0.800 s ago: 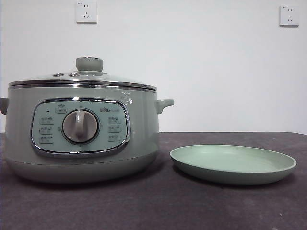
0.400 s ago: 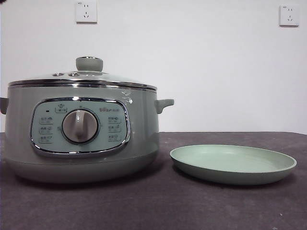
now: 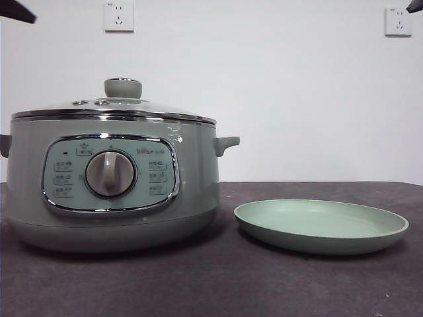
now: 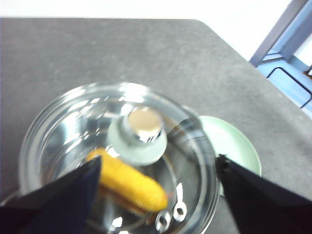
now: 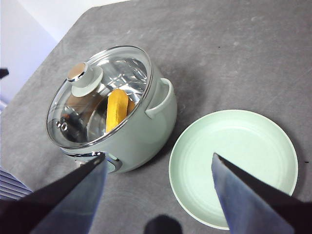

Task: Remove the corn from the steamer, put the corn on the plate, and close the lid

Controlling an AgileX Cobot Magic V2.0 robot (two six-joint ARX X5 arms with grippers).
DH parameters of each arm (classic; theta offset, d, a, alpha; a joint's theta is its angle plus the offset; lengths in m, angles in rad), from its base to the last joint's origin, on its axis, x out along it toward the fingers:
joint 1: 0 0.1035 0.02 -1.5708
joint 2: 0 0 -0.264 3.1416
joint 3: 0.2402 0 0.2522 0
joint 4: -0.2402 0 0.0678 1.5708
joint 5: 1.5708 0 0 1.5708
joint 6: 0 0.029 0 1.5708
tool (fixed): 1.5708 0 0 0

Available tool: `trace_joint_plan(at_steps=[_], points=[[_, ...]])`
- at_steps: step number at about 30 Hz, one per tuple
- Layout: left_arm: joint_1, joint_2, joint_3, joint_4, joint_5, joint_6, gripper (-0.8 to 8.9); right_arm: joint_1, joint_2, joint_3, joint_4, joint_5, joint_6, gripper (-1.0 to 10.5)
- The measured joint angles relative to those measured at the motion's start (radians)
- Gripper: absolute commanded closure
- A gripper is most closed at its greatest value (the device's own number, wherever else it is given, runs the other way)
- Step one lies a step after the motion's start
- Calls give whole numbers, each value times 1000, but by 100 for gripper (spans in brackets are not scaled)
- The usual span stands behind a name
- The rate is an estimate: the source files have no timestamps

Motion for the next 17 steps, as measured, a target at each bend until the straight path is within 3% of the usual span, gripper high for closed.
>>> trace_joint_plan(at_steps=[17], points=[[-213, 411, 199, 47, -277, 63, 343, 0, 2, 0, -16, 0, 0, 600]])
